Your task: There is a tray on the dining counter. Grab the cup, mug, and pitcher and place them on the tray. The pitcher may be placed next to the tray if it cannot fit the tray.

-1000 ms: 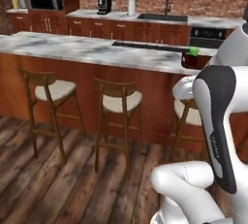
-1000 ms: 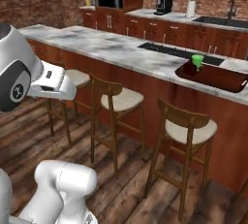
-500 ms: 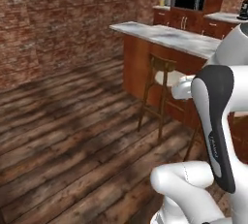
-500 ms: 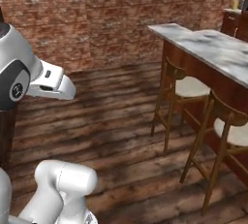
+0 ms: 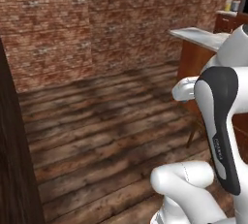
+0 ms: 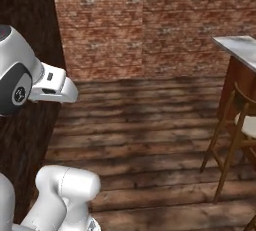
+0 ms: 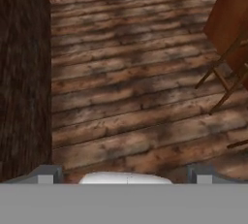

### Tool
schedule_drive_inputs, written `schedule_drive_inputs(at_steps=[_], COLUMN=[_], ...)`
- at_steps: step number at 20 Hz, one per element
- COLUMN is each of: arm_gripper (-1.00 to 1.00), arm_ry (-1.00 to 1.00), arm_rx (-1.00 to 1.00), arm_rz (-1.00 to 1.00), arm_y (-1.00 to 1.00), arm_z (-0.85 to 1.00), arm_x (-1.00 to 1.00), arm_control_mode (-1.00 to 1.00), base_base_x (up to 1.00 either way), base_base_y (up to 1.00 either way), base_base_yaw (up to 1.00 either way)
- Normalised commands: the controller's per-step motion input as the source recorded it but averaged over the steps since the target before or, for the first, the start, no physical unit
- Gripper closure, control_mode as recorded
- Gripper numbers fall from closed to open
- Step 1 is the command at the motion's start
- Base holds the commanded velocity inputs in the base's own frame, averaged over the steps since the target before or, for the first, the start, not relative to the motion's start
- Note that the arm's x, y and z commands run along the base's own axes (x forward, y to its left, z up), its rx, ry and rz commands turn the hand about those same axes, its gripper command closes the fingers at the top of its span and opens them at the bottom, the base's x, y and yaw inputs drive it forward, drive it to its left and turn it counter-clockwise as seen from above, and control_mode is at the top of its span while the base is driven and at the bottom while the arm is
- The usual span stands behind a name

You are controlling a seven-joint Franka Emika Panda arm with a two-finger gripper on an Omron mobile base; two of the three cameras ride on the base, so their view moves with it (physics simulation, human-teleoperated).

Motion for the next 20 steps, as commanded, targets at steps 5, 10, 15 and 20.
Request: schedule_drive_inputs(at_steps=[5, 10, 15, 20], arm_gripper=[-1.0, -1.0, -1.0, -1.0], arm_ry=[0.0, 0.0, 0.0, 0.0], arm_rx=[0.0, 0.0, 0.0, 0.0], arm_rz=[0.0, 0.0, 0.0, 0.0], arm_y=[0.0, 0.0, 0.0, 0.0], arm_z=[0.0, 0.0, 0.0, 0.0], arm_x=[0.0, 0.0, 0.0, 0.0], arm_control_mode=[1.0, 1.0, 1.0, 1.0], base_base_x=[1.0, 1.0, 1.0, 1.0], base_base_y=[0.49, 0.58, 0.64, 0.59], base_base_yaw=[0.2, 0.07, 0.01, 0.0])
